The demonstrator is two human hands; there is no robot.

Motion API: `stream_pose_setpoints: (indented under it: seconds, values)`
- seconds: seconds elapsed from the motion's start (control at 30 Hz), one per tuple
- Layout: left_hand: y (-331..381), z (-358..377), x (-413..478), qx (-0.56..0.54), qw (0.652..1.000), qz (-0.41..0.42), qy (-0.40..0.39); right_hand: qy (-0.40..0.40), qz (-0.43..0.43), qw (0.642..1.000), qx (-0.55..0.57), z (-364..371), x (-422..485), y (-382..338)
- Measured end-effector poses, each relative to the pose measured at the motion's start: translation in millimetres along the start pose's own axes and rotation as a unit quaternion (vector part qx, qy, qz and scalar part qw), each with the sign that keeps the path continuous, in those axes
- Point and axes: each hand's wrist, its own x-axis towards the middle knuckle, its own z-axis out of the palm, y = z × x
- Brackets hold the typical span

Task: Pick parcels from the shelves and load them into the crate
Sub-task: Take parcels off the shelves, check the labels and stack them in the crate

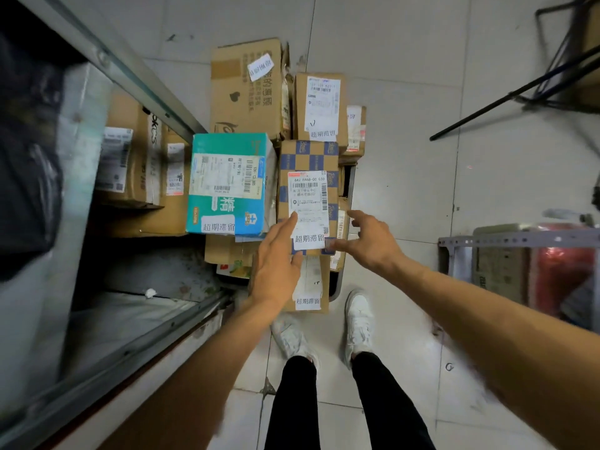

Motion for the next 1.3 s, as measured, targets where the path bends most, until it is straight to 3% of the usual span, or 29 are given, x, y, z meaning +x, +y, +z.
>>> stream_pose_setpoints:
  seconds: [0.2, 0.3, 0.47, 0.63, 0.87, 1.03, 1.3]
  values:
    - [67.5, -70.9, -17.1, 0.083, 0.995, 0.022, -0.052, -0.088, -0.019, 0.972, -0.218, -82.2, -52.1, -59.6]
    - [112.8, -113.1, -25.4, 0.081, 0.990, 0.044, -0.107, -0.107, -0.044, 0.954, -0.275, -125.0, -83.6, -104.9]
    - [208.5, -188.7, -45.5, 0.087, 0.983, 0.103, -0.125, -0.079, -0.118, 0.927, -0.346, -189.4, -153.7, -190.1]
    - [297.2, -254.7, -58.8, 0.229, 0.946, 0.156, -0.166, -0.032, -0.151, 0.888, -0.434, -242.4, -215.0, -255.6]
    - [391.3, -311.0, -72.5, 0.312, 0.910, 0.237, -0.139, 0.062, -0.146, 0.884, -0.439, -300.2, -291.1, -288.6]
    - [425.9, -302.3, -83.6, 0.323, 0.881, 0.296, -0.177, 0.113, -0.084, 0.915, -0.377, -313.2, -338.3, -272.4]
    - [472.2, -229.1, -133.9, 0.412, 0.774, 0.397, -0.271, 0.149, 0.012, 0.949, -0.277, -295.2, -428.0, -205.6]
